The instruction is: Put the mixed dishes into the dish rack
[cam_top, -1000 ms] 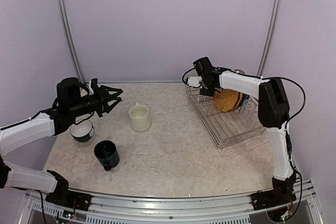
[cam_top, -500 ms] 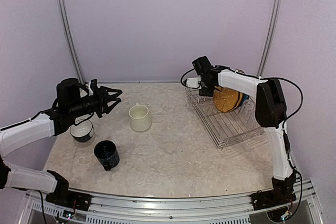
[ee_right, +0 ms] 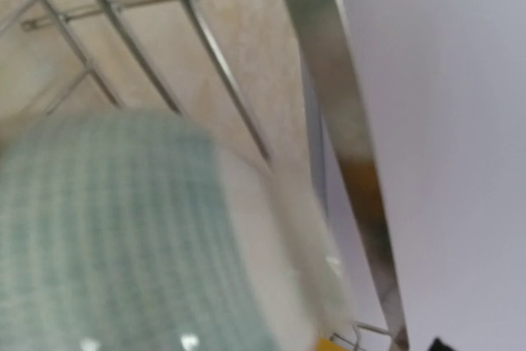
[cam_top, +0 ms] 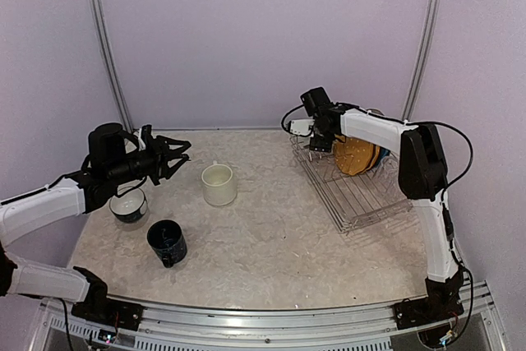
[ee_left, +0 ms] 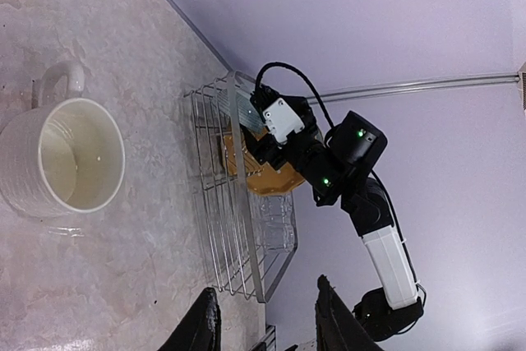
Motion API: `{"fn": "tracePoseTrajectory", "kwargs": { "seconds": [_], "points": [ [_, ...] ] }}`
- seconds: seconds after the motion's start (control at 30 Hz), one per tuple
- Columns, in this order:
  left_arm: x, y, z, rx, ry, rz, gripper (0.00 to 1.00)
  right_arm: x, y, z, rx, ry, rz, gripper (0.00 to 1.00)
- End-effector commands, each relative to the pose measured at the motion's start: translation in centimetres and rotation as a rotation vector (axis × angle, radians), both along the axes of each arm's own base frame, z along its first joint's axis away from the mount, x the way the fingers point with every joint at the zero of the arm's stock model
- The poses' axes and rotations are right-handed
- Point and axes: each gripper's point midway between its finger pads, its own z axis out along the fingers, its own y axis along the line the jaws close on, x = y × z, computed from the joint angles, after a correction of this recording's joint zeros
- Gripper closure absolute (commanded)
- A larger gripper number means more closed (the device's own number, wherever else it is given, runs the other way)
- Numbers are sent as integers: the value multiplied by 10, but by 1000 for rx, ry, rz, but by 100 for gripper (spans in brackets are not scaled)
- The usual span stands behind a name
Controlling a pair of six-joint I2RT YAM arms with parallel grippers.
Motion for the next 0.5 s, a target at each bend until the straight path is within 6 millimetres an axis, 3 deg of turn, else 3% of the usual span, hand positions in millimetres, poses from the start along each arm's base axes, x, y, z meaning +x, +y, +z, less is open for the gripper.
{"fn": "tracePoseTrajectory", "kwargs": {
  "seconds": [0.0,0.27,0.47],
  "points": [
    [0,2,-6,-4,15,2,63,-1,2,-10,-1,27,11,14],
    [1,10,-6,-5,13,15,63,-8,0,-8,16,44,-5,15],
    [4,40,-15,94,34,94,63,-26,0,3,68,36,-20,15]
  ]
}}
